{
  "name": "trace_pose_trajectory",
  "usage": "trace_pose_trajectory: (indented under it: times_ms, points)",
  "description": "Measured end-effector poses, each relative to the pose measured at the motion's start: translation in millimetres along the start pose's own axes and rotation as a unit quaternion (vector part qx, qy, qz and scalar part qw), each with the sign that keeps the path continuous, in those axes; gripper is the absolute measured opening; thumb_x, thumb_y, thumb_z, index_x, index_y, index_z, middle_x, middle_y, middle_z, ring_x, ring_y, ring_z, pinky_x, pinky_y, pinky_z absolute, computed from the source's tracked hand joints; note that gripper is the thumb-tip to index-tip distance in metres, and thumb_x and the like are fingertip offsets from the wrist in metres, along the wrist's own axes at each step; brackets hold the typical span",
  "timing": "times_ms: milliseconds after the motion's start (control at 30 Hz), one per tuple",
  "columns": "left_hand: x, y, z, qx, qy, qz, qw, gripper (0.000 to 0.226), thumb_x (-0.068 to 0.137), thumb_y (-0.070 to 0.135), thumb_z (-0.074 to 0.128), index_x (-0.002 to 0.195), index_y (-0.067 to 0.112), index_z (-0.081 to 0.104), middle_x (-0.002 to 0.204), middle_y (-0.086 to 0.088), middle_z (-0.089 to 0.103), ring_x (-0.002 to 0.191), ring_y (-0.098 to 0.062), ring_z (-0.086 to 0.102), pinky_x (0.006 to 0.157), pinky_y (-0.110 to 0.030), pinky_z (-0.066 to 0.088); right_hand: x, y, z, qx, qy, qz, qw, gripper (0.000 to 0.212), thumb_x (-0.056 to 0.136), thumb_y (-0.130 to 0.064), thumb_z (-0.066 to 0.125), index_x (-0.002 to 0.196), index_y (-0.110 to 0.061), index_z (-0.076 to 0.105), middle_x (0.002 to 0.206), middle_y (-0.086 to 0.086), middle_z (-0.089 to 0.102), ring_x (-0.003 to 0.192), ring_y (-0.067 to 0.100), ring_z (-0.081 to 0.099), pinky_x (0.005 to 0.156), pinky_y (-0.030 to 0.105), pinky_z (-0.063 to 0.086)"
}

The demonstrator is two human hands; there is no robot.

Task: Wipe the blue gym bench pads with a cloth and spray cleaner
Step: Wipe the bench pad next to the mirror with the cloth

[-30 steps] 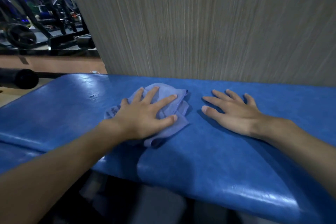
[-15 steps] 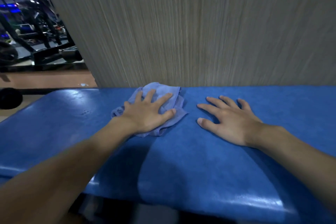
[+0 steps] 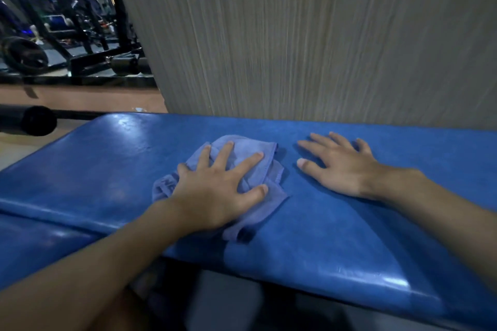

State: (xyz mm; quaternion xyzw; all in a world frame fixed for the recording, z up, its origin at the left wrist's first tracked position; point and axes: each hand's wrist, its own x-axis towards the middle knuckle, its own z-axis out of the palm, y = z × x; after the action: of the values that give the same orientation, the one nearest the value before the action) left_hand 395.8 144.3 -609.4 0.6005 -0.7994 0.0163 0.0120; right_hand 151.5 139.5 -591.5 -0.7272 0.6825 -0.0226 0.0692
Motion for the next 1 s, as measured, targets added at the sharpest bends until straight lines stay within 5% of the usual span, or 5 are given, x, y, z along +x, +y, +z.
trace_pose_trajectory:
  times_ms: [367,667,800,900,1000]
  points:
    - [152,-3,-7,-0.023,-0.034,-0.026,0.999,0.064,0.084,0.084,0.017,0.144,0.065,0.008,0.166,0.012,-0.004,0.151,-0.037,0.001,0.109,-0.071,0.014,0,0,12,-0.005,0.022,-0.012,1.000,0.075,0.081,-0.072,0.007,0.151,-0.047,0.013,0.164,-0.014,0.004,0.151,0.016,-0.003,0.118,0.054,-0.002]
    - [52,-16,-5,-0.029,-0.010,0.001,1.000,0.064,0.085,0.082,0.020,0.145,0.065,0.004,0.166,0.012,-0.002,0.153,-0.028,-0.007,0.112,-0.068,0.016,-2,-1,9,0.008,0.015,-0.001,1.000,0.066,0.088,-0.070,0.016,0.150,-0.048,0.018,0.163,-0.015,0.007,0.151,0.015,0.001,0.119,0.053,0.000]
    - [-19,-33,0,0.004,0.022,0.002,1.000,0.075,0.073,0.087,0.005,0.143,0.067,-0.008,0.167,0.010,-0.005,0.154,-0.026,-0.008,0.114,-0.061,0.018,1,-3,1,-0.006,-0.007,0.011,1.000,0.060,0.092,-0.069,0.026,0.149,-0.048,0.024,0.162,-0.015,0.013,0.151,0.016,0.005,0.118,0.054,0.002]
    - [-38,-43,-2,0.005,0.019,0.010,1.000,0.078,0.065,0.086,-0.003,0.140,0.069,-0.014,0.167,0.010,-0.007,0.154,-0.026,-0.008,0.114,-0.061,0.019,11,-14,-8,-0.012,0.058,-0.007,0.998,0.053,0.094,-0.060,0.037,0.143,-0.042,0.039,0.159,-0.013,0.025,0.150,0.017,0.010,0.116,0.059,0.001]
    - [-23,-40,-2,-0.002,0.006,-0.007,1.000,0.081,0.062,0.087,-0.001,0.140,0.069,-0.012,0.166,0.011,-0.008,0.153,-0.027,-0.008,0.114,-0.063,0.016,24,-32,-7,0.030,0.064,-0.032,0.997,0.057,0.096,-0.060,0.033,0.150,-0.040,0.029,0.163,-0.013,0.014,0.151,0.015,0.004,0.117,0.057,-0.002]
